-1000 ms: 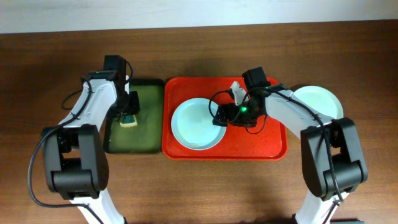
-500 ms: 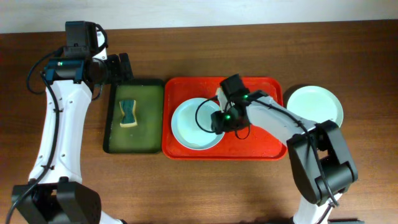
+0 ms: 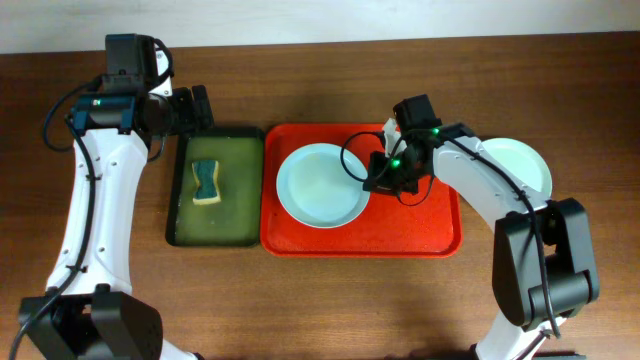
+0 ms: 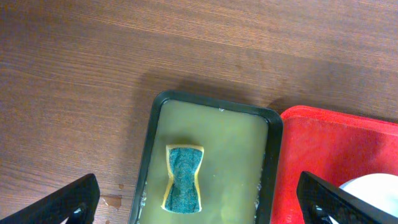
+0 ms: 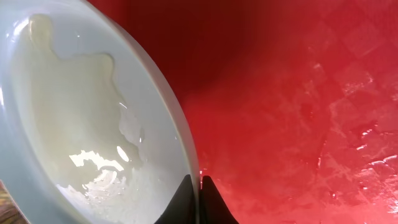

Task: Clean dirty plates on tray and stack at the side
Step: 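Lift the light-blue plate with the right gripper and tilt it over the black tray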

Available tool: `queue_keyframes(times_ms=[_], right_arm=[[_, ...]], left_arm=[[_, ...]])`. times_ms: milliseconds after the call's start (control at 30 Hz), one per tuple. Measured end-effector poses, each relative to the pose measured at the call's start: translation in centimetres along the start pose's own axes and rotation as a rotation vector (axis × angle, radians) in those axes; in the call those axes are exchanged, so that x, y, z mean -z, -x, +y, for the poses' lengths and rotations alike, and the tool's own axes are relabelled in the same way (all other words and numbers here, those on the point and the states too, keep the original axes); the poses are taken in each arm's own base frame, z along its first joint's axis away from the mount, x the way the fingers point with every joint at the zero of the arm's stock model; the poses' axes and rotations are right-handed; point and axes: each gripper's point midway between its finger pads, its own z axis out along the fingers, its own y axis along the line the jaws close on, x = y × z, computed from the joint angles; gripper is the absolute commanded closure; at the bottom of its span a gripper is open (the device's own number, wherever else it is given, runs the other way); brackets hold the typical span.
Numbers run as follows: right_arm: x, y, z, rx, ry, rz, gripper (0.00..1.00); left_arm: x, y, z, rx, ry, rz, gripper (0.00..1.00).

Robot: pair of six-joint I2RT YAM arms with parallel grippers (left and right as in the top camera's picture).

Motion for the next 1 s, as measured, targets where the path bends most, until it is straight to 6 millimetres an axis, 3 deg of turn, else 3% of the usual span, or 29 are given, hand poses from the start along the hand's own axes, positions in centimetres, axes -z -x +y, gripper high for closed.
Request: queue_keyframes(times_ms=[100, 200, 300, 400, 567, 667, 767, 867, 1000], right_arm=[[0.3, 1.3, 1.5, -0.018, -0.027, -0.053, 0.96], [-1.3, 2.5, 6.2, 0.066, -0.099, -0.207, 0.96], [-3.0, 1.7, 11.3, 0.201, -0.189, -0.379, 0.96], [-3.3, 0.3, 15.5, 0.342, -0.267, -0.554, 0.96], [0.1, 1.2, 21.1, 0.625, -0.401, -0.874, 0.96], [1.6, 1.6, 23.6, 0.811, -0.455, -0.959, 0.96], [3.4, -0.3, 27.3, 1.018, -0.563, -1.067, 0.96], [3.4, -3.1, 29.1, 1.145, -0.633, -1.074, 0.96], [3.9, -3.3, 28.9, 1.181, -0.717, -1.077, 0.96]], left_arm=[[0.0, 0.0, 0.0, 0.000, 0.000, 0.000, 0.01], [0.0, 0.0, 0.0, 0.000, 0.003, 0.000, 0.00], [0.0, 0.0, 0.0, 0.000, 0.003, 0.000, 0.00], [0.0, 0.0, 0.0, 0.000, 0.003, 0.000, 0.00], [0.0, 0.0, 0.0, 0.000, 0.003, 0.002, 0.01], [0.0, -0.1, 0.1, 0.000, 0.003, 0.002, 0.01], [0.0, 0.0, 0.0, 0.000, 0.002, 0.000, 0.00], [0.0, 0.0, 0.0, 0.000, 0.003, 0.000, 0.01], [0.0, 0.0, 0.0, 0.000, 0.003, 0.000, 0.01]])
